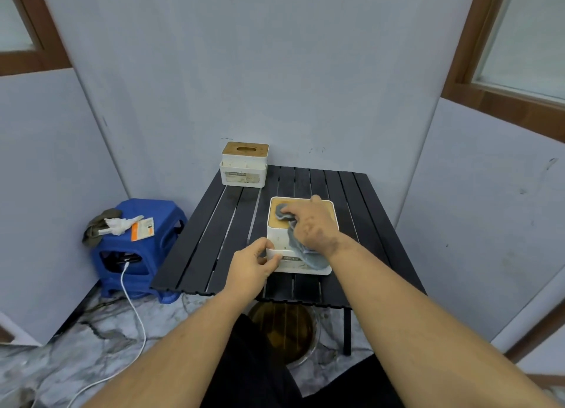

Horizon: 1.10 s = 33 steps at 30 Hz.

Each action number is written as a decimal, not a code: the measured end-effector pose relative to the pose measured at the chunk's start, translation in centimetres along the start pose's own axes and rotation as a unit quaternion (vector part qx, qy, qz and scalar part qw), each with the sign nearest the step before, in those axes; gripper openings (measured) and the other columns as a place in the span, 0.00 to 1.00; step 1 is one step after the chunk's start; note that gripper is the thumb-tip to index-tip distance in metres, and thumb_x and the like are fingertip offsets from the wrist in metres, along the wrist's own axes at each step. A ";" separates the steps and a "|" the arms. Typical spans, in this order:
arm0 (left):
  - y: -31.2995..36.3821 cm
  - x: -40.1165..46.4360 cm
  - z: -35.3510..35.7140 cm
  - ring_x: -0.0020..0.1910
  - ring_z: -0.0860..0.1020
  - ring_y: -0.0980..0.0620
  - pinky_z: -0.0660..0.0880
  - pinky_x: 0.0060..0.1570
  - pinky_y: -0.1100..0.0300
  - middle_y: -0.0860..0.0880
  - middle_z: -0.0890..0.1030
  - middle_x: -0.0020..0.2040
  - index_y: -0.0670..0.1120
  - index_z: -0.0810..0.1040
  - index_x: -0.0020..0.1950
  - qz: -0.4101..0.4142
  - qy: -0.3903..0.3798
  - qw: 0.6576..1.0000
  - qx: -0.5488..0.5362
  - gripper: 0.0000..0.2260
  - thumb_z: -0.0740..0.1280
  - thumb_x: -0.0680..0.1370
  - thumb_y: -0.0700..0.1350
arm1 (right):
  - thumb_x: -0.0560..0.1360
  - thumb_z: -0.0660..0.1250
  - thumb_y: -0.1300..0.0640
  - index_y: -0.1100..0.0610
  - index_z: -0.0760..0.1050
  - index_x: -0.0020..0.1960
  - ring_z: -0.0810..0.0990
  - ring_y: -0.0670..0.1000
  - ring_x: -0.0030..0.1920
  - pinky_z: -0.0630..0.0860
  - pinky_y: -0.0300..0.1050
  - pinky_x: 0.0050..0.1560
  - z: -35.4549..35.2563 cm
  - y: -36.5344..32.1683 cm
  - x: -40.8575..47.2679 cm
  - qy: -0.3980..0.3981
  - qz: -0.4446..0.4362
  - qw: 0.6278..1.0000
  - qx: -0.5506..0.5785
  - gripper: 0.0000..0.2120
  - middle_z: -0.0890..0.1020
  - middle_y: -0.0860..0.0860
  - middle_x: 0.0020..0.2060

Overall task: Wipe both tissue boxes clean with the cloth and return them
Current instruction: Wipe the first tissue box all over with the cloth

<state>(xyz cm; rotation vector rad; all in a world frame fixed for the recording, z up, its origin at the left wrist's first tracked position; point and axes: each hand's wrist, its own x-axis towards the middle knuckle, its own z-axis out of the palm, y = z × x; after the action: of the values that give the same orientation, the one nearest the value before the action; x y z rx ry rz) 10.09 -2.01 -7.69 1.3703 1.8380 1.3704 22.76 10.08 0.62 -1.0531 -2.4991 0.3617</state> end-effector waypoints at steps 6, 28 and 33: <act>-0.3 0.5 0.0 0.34 0.81 0.59 0.75 0.35 0.62 0.50 0.83 0.38 0.48 0.77 0.43 0.009 -0.010 1.000 0.021 0.08 0.73 0.79 0.46 | 0.80 0.57 0.63 0.43 0.78 0.64 0.74 0.53 0.52 0.72 0.46 0.65 -0.4 1.6 1.3 -0.005 0.049 0.998 0.047 0.21 0.72 0.50 0.52; -0.6 1.1 0.6 0.30 0.71 0.57 0.67 0.33 0.61 0.48 0.74 0.32 0.51 0.74 0.38 0.026 0.011 0.999 0.038 0.12 0.74 0.77 0.48 | 0.75 0.62 0.67 0.53 0.80 0.60 0.69 0.53 0.49 0.71 0.51 0.53 2.0 -0.5 0.8 0.053 -0.136 0.989 0.004 0.19 0.83 0.50 0.57; -0.6 1.1 0.5 0.29 0.71 0.57 0.67 0.31 0.62 0.52 0.74 0.32 0.51 0.75 0.40 0.022 0.010 0.999 0.045 0.10 0.74 0.77 0.48 | 0.77 0.60 0.67 0.53 0.80 0.62 0.71 0.54 0.50 0.72 0.50 0.56 1.2 -0.4 1.5 0.036 -0.114 0.993 0.010 0.19 0.83 0.51 0.57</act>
<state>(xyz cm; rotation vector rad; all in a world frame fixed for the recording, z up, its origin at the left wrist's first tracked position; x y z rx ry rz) 9.83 -0.82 -8.23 1.4556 1.9139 1.3432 21.02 10.78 0.07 -0.7481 -2.5110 0.2752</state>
